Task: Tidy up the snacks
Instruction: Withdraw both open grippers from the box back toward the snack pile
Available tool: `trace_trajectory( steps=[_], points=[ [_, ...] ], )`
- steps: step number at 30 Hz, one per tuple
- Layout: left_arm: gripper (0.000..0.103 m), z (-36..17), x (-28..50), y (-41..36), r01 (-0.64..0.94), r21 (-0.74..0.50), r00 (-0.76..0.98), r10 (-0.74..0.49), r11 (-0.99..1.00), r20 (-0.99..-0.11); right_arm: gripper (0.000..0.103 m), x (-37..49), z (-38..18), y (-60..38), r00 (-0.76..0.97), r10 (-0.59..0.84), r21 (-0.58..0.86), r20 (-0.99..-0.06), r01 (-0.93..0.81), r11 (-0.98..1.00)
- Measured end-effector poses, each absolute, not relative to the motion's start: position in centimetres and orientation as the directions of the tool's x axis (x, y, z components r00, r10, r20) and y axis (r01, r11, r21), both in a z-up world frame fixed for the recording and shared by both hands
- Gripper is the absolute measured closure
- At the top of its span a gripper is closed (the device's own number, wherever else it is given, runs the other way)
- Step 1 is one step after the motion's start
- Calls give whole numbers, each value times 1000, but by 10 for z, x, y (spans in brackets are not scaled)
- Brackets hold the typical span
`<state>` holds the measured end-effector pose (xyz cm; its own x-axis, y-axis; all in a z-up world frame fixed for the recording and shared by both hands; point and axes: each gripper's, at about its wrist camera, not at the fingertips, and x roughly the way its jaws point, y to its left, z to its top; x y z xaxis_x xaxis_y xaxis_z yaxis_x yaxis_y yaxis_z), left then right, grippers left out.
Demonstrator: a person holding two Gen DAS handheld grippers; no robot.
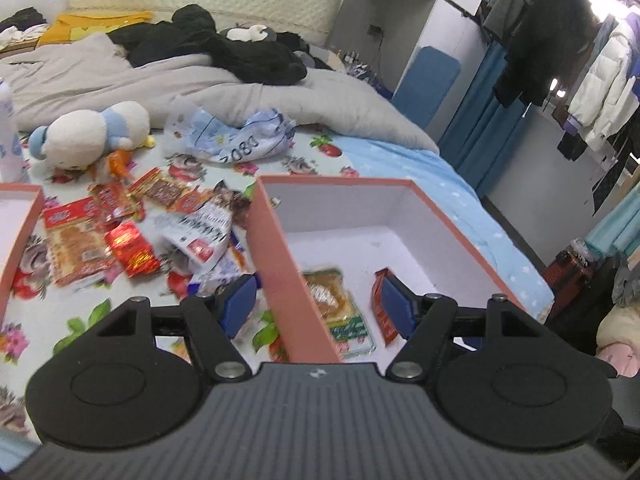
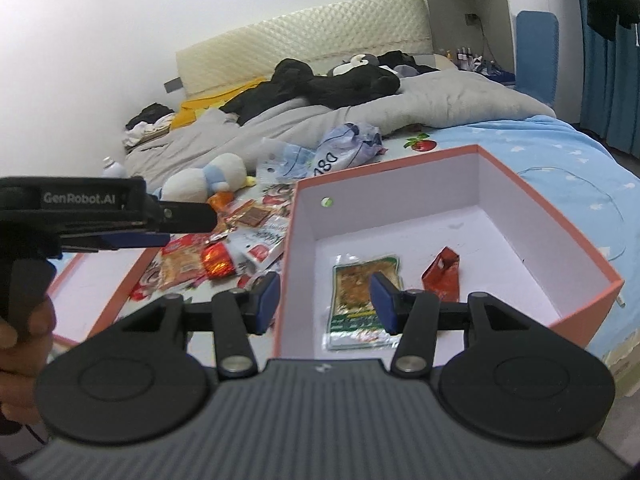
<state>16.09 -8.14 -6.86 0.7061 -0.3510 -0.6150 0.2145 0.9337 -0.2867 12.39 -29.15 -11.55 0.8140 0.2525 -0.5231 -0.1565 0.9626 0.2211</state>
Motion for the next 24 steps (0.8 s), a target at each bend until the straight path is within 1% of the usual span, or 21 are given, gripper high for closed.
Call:
trace_trajectory(
  steps=[8, 14, 17, 24],
  points=[
    [29, -68, 126, -57, 174, -271, 714, -311, 947, -628, 51, 89, -117, -276, 803, 263, 219, -534, -170, 961],
    [29, -74, 102, -48, 132, -265, 716, -277, 955, -641, 51, 70, -118, -258, 784, 302, 199, -543, -229, 953],
    [29, -77, 92, -42, 109, -284, 714, -274, 952, -645, 51, 63, -120, -251, 774, 317, 192, -548, -253, 948],
    [29, -86, 77, -24, 71, -276, 700, -245, 959, -671, 51, 59, -123, -238, 762, 339, 192, -551, -280, 941]
  ],
)
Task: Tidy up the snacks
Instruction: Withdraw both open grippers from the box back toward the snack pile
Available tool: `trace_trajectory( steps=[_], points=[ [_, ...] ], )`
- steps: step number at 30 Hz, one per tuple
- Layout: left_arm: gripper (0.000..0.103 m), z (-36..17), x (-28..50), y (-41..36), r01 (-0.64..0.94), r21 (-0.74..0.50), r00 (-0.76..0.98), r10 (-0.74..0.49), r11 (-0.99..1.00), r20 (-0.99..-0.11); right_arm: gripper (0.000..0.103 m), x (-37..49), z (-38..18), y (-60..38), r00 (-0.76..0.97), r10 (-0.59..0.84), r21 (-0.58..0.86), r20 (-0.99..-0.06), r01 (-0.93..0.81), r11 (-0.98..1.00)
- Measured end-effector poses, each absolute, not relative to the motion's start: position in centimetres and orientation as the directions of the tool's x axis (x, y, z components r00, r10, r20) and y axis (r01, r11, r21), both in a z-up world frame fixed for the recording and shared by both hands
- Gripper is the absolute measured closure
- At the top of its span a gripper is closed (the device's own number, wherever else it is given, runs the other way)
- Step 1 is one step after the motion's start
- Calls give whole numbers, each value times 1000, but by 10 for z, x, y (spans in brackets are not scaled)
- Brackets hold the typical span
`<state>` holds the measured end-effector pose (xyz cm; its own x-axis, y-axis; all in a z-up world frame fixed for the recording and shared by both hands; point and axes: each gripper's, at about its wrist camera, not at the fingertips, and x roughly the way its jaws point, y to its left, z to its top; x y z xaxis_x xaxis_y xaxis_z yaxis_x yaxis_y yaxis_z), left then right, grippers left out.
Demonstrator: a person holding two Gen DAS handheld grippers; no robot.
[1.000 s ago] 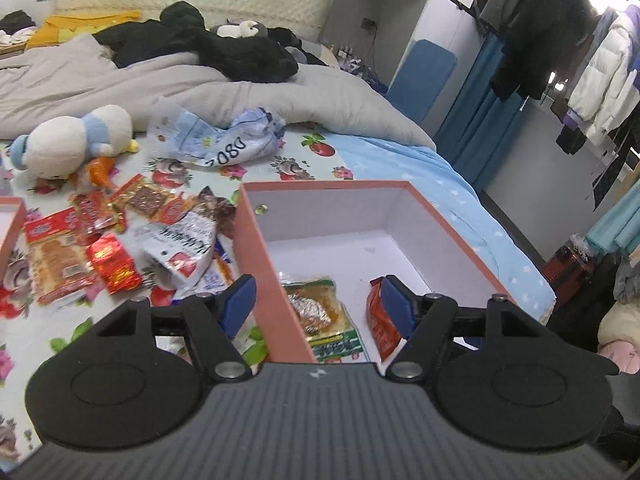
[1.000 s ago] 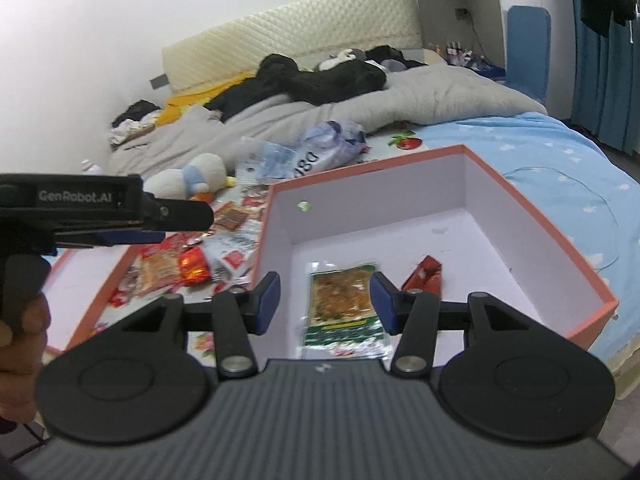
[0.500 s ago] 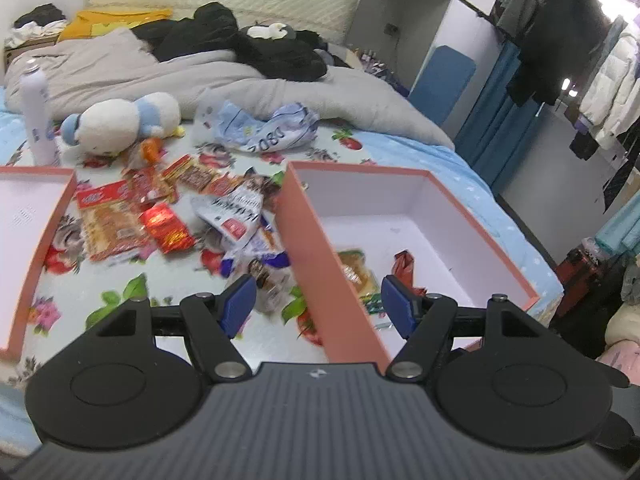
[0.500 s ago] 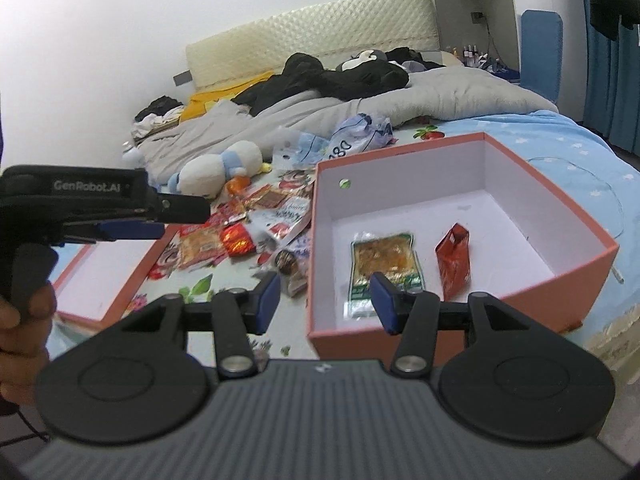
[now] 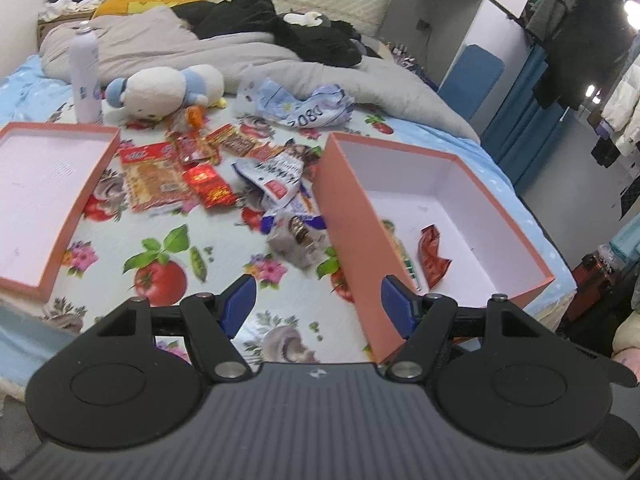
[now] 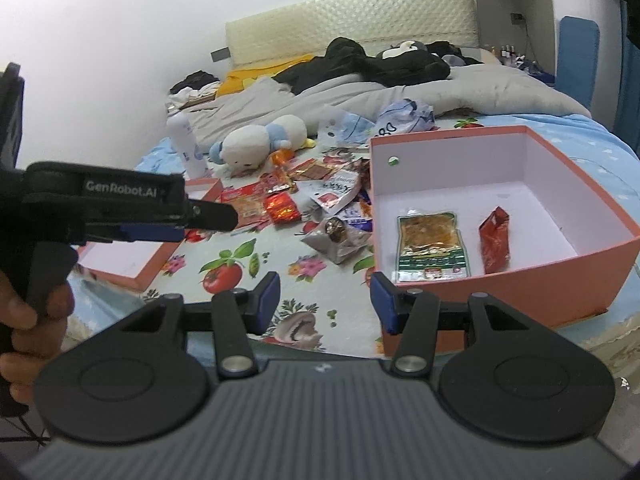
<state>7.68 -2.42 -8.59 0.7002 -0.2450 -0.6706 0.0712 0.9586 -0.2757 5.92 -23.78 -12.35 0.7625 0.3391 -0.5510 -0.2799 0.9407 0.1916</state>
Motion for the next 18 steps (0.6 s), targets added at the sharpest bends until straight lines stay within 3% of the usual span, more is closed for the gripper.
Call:
trace_trajectory(
  steps=[18],
  points=[
    [29, -116, 119, 24, 7, -238, 699, -175, 971, -693, 51, 96, -151, -187, 771, 335, 144, -542, -307, 941]
  ],
)
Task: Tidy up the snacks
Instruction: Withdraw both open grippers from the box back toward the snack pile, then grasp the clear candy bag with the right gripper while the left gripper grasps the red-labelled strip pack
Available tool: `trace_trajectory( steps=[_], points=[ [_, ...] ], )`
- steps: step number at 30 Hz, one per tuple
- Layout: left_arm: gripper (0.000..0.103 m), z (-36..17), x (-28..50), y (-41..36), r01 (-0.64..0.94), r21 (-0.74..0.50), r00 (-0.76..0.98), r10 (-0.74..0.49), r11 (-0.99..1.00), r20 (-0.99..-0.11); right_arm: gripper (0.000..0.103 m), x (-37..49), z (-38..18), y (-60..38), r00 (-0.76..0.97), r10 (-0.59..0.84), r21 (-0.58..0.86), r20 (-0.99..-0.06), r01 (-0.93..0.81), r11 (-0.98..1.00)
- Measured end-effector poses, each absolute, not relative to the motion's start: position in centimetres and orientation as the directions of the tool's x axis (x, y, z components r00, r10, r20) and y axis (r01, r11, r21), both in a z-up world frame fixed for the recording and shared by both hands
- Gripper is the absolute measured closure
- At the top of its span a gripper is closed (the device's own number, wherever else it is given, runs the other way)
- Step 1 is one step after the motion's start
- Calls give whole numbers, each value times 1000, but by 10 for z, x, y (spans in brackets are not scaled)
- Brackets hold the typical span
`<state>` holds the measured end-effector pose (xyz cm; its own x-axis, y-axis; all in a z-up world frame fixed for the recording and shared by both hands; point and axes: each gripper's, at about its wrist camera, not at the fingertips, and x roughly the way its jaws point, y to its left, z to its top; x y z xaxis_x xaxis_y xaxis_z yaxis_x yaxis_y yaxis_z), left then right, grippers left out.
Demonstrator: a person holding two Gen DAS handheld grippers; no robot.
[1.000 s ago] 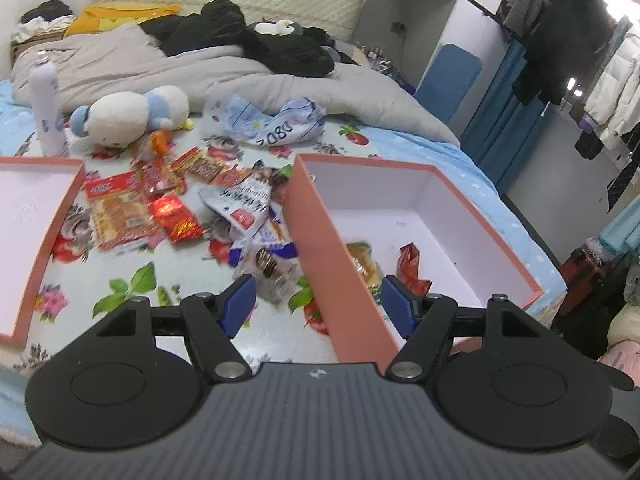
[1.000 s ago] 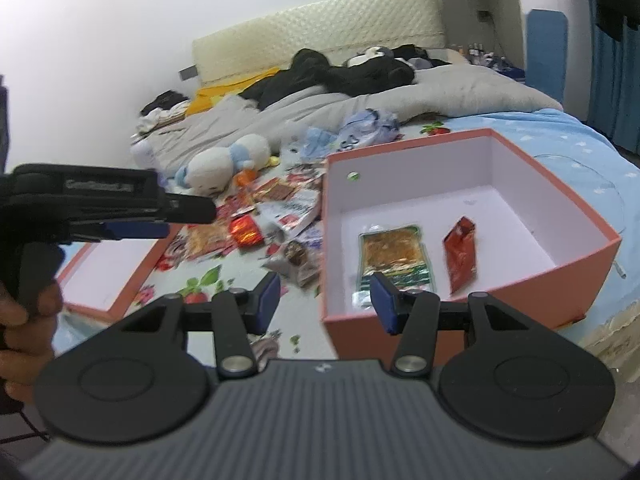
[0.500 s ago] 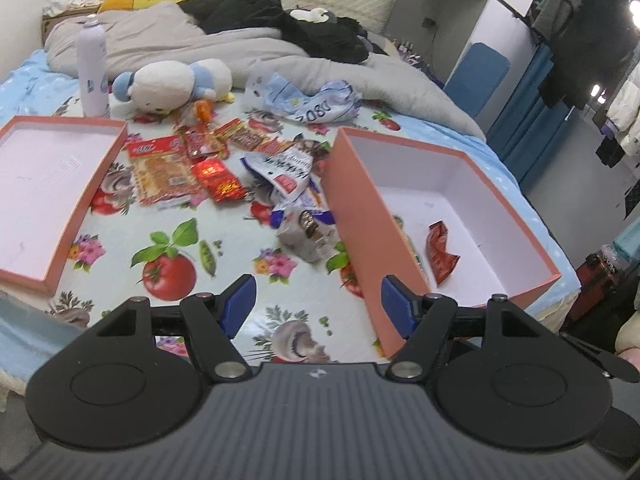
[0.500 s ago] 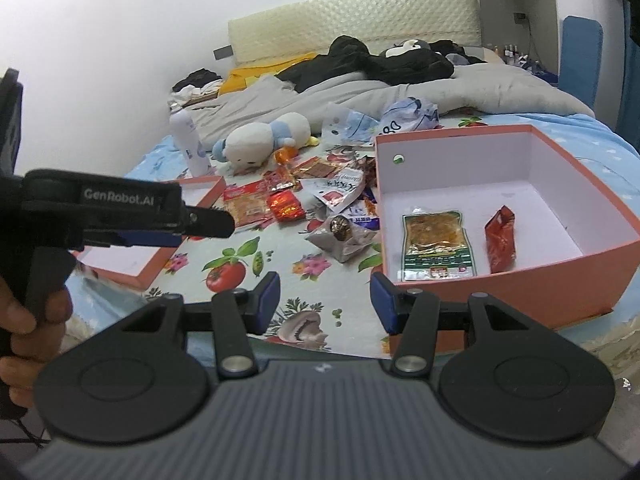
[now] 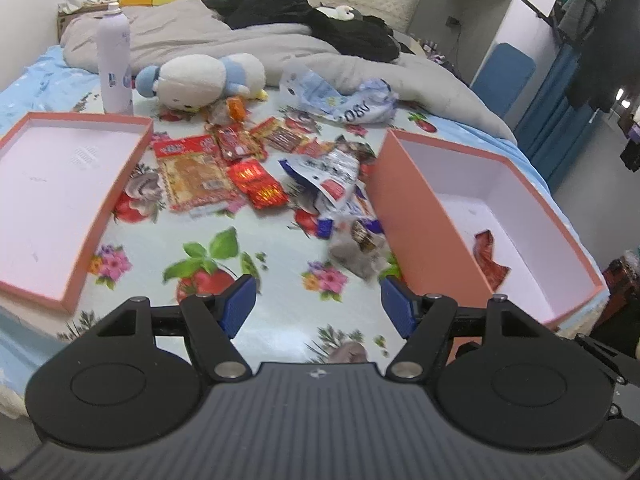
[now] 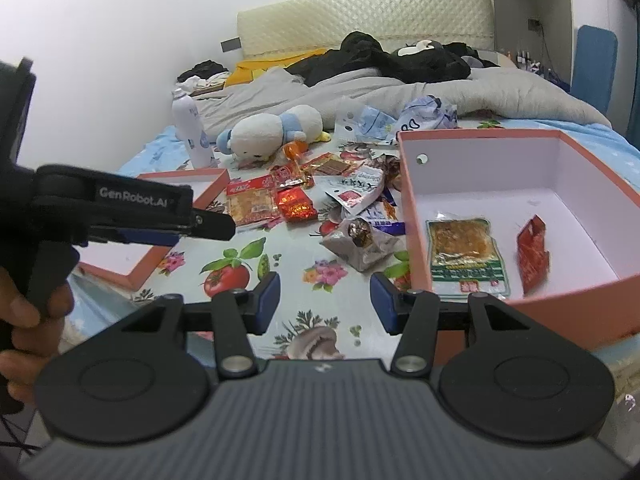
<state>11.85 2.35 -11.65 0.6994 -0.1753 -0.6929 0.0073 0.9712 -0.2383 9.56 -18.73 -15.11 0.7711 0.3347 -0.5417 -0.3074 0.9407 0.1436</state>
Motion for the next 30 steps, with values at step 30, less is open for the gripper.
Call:
trace_trajectory(
  steps=[30],
  points=[
    [13, -198, 276, 104, -88, -116, 632, -34, 989, -774, 21, 233, -214, -103, 818, 180, -26, -547, -231, 973]
  ],
)
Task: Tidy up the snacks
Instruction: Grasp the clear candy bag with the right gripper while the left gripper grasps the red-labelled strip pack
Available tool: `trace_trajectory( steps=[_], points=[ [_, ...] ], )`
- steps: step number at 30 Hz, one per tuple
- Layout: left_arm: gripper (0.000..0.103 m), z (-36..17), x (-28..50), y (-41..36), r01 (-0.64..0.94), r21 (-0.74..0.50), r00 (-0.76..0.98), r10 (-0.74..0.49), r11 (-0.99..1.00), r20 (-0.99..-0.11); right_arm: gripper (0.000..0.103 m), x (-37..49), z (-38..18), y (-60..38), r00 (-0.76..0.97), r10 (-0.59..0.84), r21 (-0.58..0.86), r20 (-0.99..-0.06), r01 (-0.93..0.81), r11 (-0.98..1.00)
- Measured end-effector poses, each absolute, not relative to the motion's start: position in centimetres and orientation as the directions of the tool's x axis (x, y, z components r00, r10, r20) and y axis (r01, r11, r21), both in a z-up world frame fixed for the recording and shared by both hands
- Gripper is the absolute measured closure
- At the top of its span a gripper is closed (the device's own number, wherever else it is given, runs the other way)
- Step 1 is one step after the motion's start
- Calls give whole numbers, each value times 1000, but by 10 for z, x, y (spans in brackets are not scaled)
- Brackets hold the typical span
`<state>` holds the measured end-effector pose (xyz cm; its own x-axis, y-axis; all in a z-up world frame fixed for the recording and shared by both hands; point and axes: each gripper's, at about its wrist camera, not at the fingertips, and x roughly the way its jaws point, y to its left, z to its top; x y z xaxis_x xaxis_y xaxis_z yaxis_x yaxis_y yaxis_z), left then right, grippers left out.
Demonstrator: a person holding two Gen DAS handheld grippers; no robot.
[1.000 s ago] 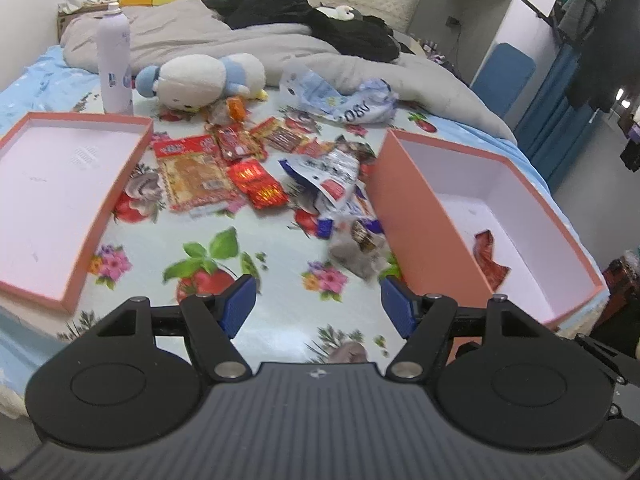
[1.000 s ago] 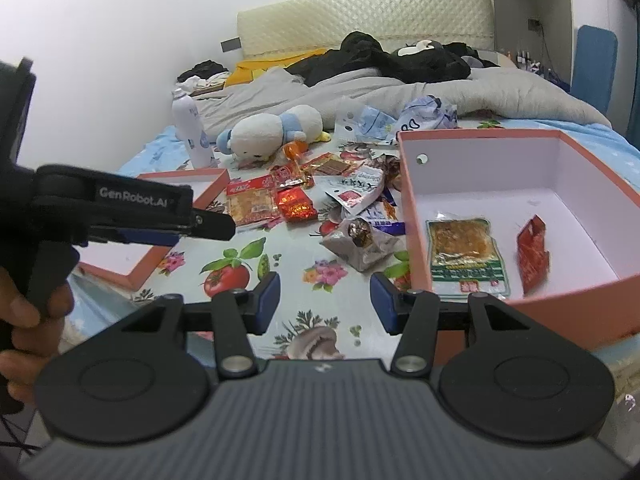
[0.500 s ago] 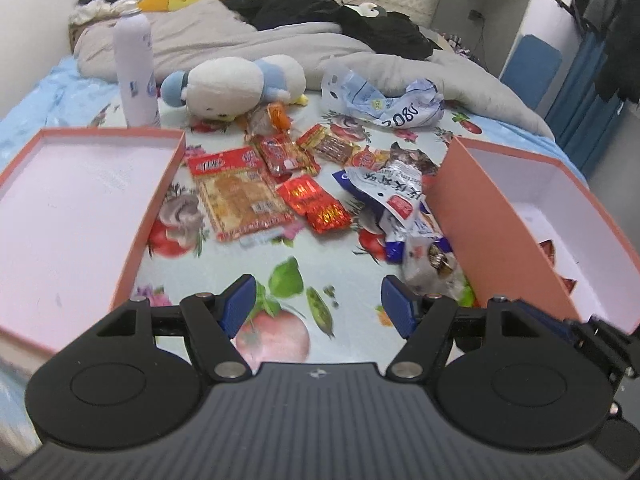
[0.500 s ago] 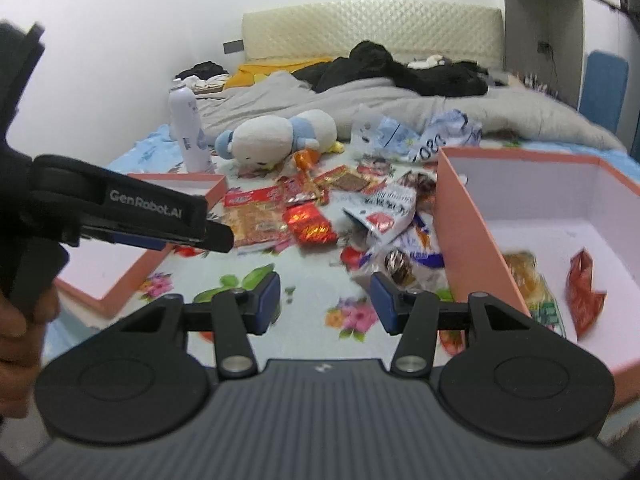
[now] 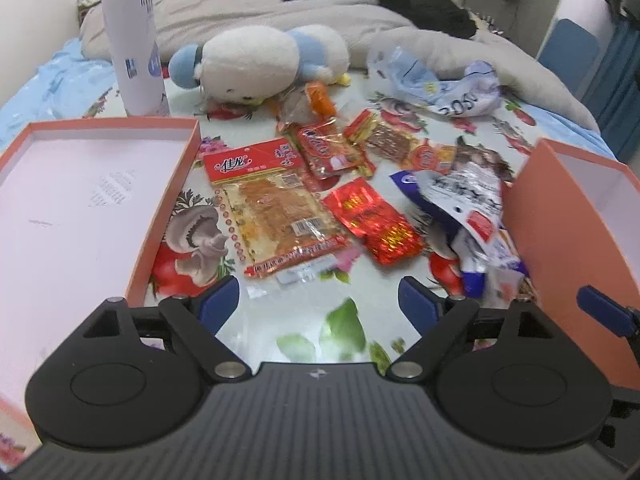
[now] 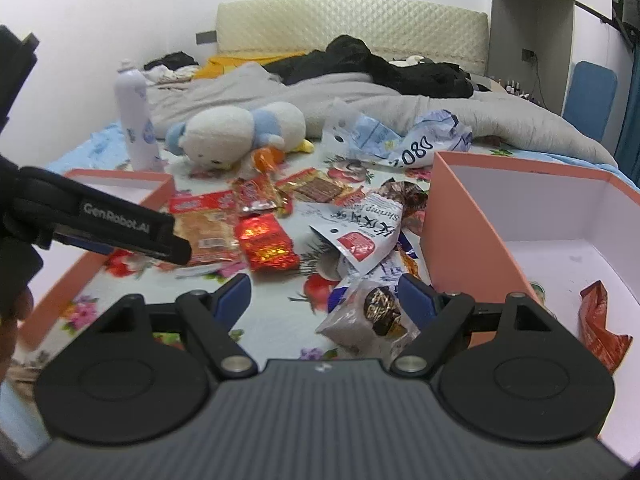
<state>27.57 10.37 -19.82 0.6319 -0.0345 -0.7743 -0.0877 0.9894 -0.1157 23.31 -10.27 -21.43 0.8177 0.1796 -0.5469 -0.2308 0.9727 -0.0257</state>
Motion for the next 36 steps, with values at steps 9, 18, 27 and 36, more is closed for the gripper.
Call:
trace_trajectory(
  steps=[9, 18, 27, 36],
  points=[
    [13, -230, 338, 123, -171, -145, 623, -7, 974, -782, 22, 257, -245, -90, 793, 87, -190, -603, -248, 950],
    [13, -263, 374, 105, -120, -29, 589, 48, 992, -806, 21, 275, -265, -94, 722, 90, -155, -687, -265, 952],
    [19, -270, 368, 102, -98, 18, 614, 75, 995, -785, 40, 279, -266, -94, 731, 77, -163, -678, -252, 954],
    [47, -264, 352, 100, -60, 7, 624, 43, 998, -780, 57, 275, -255, -97, 719, 105, -129, -688, -262, 956]
  ],
)
